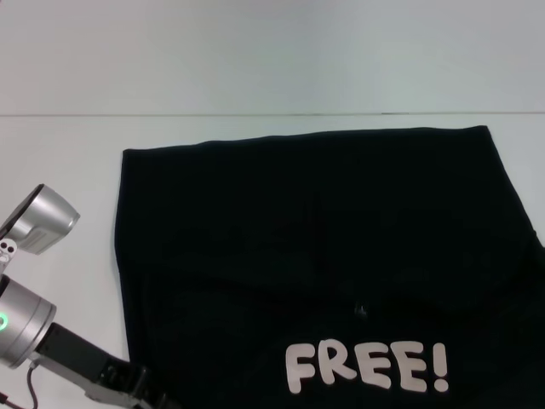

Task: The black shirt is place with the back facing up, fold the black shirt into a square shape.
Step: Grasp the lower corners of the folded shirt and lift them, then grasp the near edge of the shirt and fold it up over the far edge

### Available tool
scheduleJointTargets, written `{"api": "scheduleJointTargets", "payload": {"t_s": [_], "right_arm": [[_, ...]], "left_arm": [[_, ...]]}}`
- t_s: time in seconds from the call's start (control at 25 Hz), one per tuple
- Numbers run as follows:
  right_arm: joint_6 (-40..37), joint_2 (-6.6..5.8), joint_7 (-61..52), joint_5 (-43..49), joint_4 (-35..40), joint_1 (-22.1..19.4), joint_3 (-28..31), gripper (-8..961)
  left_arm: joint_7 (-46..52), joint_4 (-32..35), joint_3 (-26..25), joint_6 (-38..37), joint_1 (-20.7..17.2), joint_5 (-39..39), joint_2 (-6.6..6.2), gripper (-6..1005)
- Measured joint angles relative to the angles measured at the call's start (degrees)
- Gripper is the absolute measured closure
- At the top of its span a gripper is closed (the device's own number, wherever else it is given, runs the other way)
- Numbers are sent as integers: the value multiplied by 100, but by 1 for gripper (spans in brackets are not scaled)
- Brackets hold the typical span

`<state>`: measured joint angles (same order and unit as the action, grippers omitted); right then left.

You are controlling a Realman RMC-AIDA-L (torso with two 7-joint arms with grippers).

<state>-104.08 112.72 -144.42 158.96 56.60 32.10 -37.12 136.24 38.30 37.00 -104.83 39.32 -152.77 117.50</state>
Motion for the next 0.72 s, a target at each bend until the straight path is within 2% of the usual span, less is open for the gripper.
{"api": "scheduleJointTargets", "payload": {"t_s": [0.24,0.44,0.56,0.72], "right_arm": [[-39,-22,18,1,0,-41,31,894],[15,-144,51,-4,-4,-6,257,894],[16,-173,52,-4,-8,-11,290,894],[10,-175,50,-20,-9,6,300,893]], "left_arm": [[-121,129,-63,-280,25,-13,-11,994],[-33,527,-472,-99,-33,17,-77,993],[16,521,-496,8,-45,-81,-136,993],[15,499,-483,79,-47,-166,-141,993]]}}
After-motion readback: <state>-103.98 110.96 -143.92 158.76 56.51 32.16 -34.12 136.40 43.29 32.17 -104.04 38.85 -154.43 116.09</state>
